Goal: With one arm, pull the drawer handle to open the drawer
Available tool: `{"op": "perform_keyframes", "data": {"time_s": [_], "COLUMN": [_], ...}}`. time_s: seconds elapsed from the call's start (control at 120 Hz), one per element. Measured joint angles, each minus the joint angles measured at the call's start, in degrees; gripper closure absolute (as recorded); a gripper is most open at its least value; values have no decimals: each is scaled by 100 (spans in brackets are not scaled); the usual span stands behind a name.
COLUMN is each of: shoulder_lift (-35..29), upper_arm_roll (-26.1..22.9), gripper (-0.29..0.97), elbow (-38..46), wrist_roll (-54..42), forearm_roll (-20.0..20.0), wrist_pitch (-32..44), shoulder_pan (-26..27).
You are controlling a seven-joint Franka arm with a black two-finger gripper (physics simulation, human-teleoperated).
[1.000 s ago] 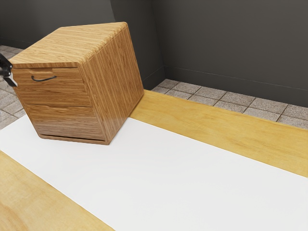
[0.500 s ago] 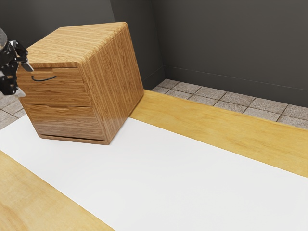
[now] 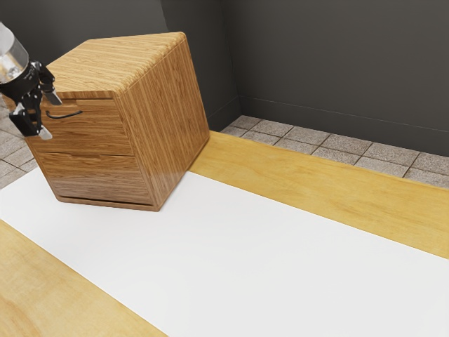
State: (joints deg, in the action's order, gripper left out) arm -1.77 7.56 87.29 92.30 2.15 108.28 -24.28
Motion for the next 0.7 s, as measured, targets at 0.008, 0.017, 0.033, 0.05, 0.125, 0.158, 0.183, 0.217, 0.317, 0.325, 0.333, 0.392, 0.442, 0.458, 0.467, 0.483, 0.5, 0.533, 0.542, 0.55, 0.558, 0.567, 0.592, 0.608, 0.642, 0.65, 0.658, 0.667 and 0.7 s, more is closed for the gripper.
{"op": "perform_keyframes", "data": {"time_s": [0.008,0.017,0.033,0.05,0.125,0.158,0.183,0.217,0.317,0.325,0.333,0.392,0.442,0.458,0.467,0.483,0.5,0.533,0.542,0.55,0.558,0.567,0.592,0.608,0.642,0.65,0.658,0.667,0.7], "shoulder_lift": [21,38,76,104,181,225,289,365,597,608,617,704,755,767,772,787,804,847,857,866,874,882,893,891,868,861,851,842,801], "upper_arm_roll": [0,0,1,1,1,1,3,1,0,0,0,-4,-18,-19,-18,-16,-18,-35,-46,-55,-62,-69,-87,-97,-107,-108,-106,-105,-100], "gripper": [0,0,0,0,0,0,0,0,0,0,0,0,0,0,0,0,0,0,0,0,0,0,0,0,0,0,0,0,0], "elbow": [-17,-32,-70,-98,-161,-183,-247,-325,-561,-573,-582,-677,-731,-743,-749,-760,-779,-838,-851,-862,-872,-880,-897,-898,-878,-871,-863,-856,-809], "wrist_roll": [-1,-2,-3,-5,-13,-21,-27,-37,-70,-72,-75,-94,-110,-116,-118,-123,-128,-135,-137,-138,-139,-140,-143,-146,-153,-155,-156,-158,-164], "forearm_roll": [-4,-7,-17,-27,-60,-70,-85,-107,-152,-155,-157,-169,-173,-174,-175,-177,-179,-180,-180,-180,-180,-179,-178,-178,-179,-179,-179,-179,-181], "wrist_pitch": [0,1,1,2,3,4,4,5,6,6,6,6,7,7,7,7,8,8,8,8,8,8,9,9,9,9,9,9,8], "shoulder_pan": [-2,-3,-4,-6,-9,-12,-15,-24,-87,-95,-103,-182,-250,-262,-266,-271,-276,-298,-310,-319,-328,-336,-358,-368,-376,-377,-374,-372,-360]}}
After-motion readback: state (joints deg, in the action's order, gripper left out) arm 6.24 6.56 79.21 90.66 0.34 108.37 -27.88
